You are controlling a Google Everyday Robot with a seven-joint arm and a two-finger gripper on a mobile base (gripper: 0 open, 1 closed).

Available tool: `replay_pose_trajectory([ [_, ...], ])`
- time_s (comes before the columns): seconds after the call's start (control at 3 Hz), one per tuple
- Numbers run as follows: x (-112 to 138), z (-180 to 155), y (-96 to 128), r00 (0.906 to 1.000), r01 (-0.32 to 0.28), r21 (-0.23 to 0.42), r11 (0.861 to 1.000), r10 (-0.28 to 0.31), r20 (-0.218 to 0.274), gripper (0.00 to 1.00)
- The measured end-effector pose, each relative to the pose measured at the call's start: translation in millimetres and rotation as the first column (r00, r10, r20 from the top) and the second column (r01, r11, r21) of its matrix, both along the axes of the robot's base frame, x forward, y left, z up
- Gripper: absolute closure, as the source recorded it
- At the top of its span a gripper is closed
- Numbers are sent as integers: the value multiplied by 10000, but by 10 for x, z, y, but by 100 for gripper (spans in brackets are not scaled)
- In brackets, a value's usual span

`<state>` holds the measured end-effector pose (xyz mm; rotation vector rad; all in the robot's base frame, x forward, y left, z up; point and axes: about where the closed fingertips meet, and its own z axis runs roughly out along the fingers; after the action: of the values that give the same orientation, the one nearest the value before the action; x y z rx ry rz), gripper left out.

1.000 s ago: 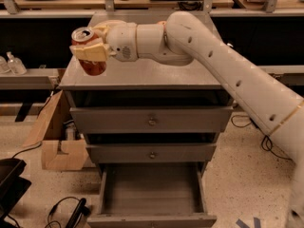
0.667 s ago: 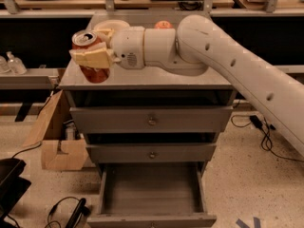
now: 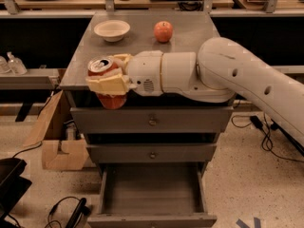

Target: Place coke can into bottom drawer

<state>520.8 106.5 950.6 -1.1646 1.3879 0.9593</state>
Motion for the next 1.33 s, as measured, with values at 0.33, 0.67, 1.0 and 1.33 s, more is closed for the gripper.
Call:
replay_pose_trajectory([
  [0.33, 16, -448, 259, 9992, -147, 677, 9976, 173, -373, 100],
  [0.67, -116, -1225, 452, 9958, -261, 1345, 9906, 375, -830, 100],
  [1.0, -203, -2132, 518, 9942, -279, 1438, 9892, 424, -991, 100],
  [1.33, -170, -3060, 442, 9887, -182, 1432, 9895, 391, -1449, 100],
])
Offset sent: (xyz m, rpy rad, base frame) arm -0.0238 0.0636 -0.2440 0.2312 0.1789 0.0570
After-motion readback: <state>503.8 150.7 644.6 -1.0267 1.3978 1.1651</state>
